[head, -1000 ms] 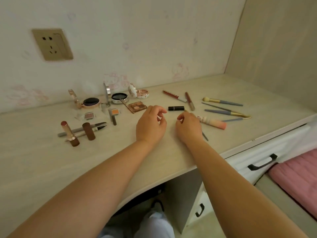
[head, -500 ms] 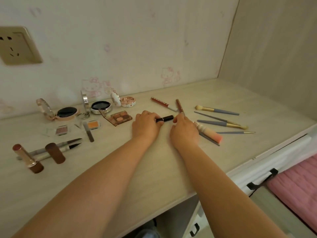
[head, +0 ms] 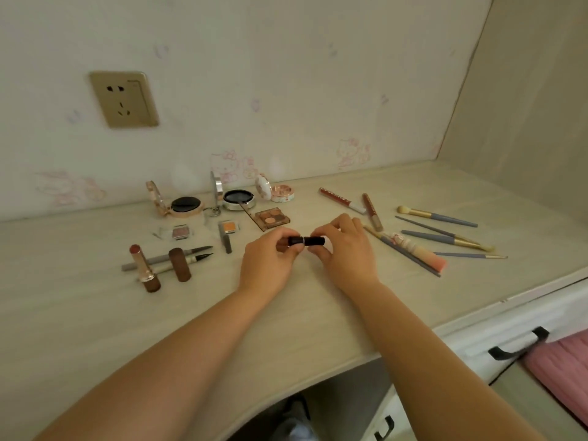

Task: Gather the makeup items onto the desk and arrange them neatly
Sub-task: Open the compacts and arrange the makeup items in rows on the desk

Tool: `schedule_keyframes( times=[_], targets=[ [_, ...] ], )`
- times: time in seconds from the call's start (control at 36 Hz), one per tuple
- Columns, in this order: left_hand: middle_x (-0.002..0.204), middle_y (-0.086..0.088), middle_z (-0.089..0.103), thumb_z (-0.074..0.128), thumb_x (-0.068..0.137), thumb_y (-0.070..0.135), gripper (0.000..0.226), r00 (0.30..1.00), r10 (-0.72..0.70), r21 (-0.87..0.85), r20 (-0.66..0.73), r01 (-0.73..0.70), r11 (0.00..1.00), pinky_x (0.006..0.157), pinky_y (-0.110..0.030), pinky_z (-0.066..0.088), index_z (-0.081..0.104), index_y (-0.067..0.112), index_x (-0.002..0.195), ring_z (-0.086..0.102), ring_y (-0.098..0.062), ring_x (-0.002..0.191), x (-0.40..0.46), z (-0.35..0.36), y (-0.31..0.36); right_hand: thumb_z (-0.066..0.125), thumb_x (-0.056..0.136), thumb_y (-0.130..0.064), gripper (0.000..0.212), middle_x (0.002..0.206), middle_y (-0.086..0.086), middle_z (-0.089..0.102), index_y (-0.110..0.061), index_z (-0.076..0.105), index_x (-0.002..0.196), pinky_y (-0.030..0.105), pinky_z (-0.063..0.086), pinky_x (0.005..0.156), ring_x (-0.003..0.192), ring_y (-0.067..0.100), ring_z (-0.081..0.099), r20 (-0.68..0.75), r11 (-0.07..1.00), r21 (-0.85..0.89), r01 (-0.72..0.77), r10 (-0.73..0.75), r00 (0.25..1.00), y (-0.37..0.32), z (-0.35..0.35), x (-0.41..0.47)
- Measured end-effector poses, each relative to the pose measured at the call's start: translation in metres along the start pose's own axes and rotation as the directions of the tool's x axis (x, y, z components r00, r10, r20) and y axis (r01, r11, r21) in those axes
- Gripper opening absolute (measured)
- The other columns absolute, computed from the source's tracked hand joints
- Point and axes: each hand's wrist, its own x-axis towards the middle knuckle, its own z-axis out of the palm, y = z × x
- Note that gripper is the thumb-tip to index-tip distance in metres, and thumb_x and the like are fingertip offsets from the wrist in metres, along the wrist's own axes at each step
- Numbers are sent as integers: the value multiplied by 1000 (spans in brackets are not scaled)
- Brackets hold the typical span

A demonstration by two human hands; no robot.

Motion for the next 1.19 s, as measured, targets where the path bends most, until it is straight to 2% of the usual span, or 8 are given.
schedule_keyframes(
  times=[0.14, 0.31, 0.5, 0.69, 0.83, 0.89, 0.97, 1.19],
  targets=[
    [81, 25, 61, 67, 84, 25, 10, 1000, -9, -39, -8, 9, 999, 69, 3, 37, 64, 32, 90, 54, 19, 80, -30, -49, -10, 70, 80, -23, 9, 80, -12, 56, -28, 64, 85, 5, 38, 63, 73, 4, 52, 322, 802, 548, -237, 59, 945, -38, -5, -4],
    [79, 23, 64, 68, 81, 33, 9, 997, -60, 22, -40, 61, 998, 68, -1, 41, 62, 36, 86, 58, 14, 78, -56, -86, -24, 63, 87, -15, 9, 66, -11, 61, -24, 64, 84, 15, 45, 59, 61, 1, 56, 447, 355, 831, -429, 34, 894, -96, 10, -16],
    [78, 16, 66, 65, 77, 51, 23, 993, -117, 295, -13, 116, 949, 64, -22, 48, 66, 33, 91, 61, -1, 74, -63, -97, -30, 59, 89, -20, 6, 68, 0, 60, -23, 61, 84, 24, 46, 70, 68, 13, 59, 306, 578, 745, -334, 148, 940, -124, 27, -33],
    [65, 22, 54, 67, 76, 51, 21, 979, -203, 273, 21, 190, 943, 62, -22, 44, 67, 33, 87, 58, -2, 74, -61, -97, -31, 57, 91, -16, 14, 56, -13, 56, -23, 60, 79, 6, 38, 52, 49, -7, 50, 308, 559, 748, -359, 187, 933, -118, 30, -31],
    [66, 24, 52, 65, 78, 49, 16, 974, -225, 273, 33, 208, 939, 59, -20, 39, 63, 35, 83, 54, -2, 72, -61, -97, -34, 47, 96, -15, 21, 59, -2, 43, -11, 58, 78, 18, 34, 45, 40, 4, 39, 383, -189, 923, -336, 544, 747, -86, 25, -20],
    [66, 24, 53, 66, 79, 49, 15, 978, -208, 262, 3, 200, 944, 58, -18, 40, 59, 36, 80, 53, 1, 69, -61, -97, -33, 49, 96, -19, 24, 53, -5, 41, -12, 57, 75, 20, 34, 47, 40, 4, 40, 355, -130, 929, -346, 571, 740, -82, 28, -20],
    [68, 23, 55, 66, 79, 47, 13, 980, -189, 216, -64, 199, 956, 61, -20, 45, 59, 36, 81, 56, 2, 70, -61, -96, -33, 51, 93, -26, 25, 48, -12, 45, -18, 58, 71, 24, 35, 55, 48, 6, 42, 285, 131, 897, -421, 558, 779, -87, 32, -20],
    [95, 9, 69, 55, 90, 40, 19, 974, -202, 328, -100, 224, 918, 65, -29, 45, 58, 26, 102, 63, -16, 90, -45, -82, -28, 49, 95, -23, 16, 73, -9, 56, -16, 64, 96, 15, 36, 58, 69, 4, 50, 136, 563, 702, -436, 495, 858, -91, 41, -1]
  ],
)
